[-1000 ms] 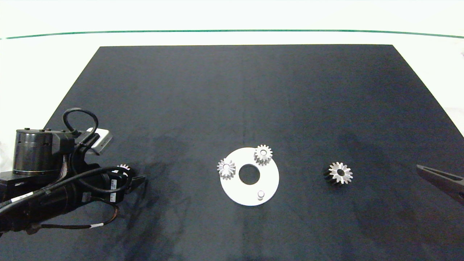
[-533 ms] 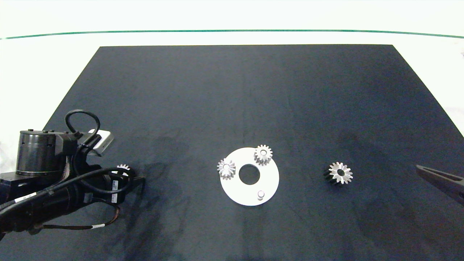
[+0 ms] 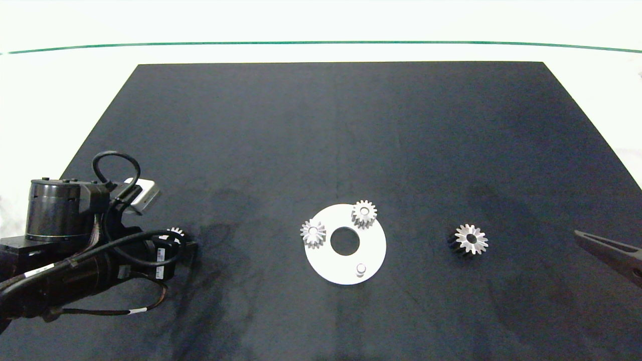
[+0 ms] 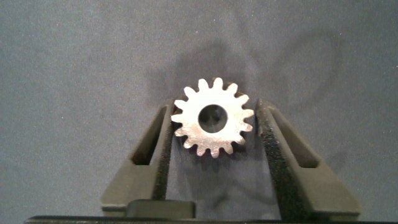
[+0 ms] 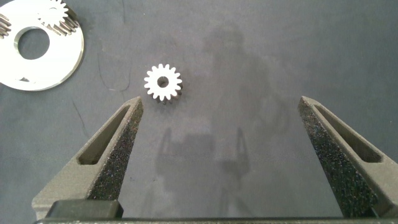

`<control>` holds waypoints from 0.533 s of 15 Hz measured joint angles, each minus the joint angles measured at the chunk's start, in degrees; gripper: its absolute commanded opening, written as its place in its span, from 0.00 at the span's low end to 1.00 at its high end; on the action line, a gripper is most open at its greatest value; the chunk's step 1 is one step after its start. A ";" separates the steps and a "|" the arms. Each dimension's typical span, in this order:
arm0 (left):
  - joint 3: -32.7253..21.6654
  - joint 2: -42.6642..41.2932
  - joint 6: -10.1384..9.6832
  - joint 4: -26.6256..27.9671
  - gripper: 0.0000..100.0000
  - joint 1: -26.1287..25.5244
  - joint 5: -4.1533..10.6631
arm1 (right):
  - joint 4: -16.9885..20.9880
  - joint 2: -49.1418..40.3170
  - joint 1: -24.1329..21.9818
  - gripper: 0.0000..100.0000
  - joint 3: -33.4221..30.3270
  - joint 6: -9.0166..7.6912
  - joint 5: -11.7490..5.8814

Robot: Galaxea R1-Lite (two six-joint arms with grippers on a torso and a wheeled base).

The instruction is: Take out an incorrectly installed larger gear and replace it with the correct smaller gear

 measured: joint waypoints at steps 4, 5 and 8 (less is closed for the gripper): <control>0.00 0.02 0.00 0.00 0.38 0.11 -0.02 | 0.00 0.05 0.00 1.00 -0.02 0.00 0.00; 0.07 0.02 0.01 -0.05 0.36 0.11 -0.02 | 0.00 0.05 0.00 1.00 -0.02 -0.01 0.00; 0.11 0.07 0.01 -0.05 0.30 0.09 -0.02 | 0.00 0.05 0.00 1.00 -0.05 0.00 0.00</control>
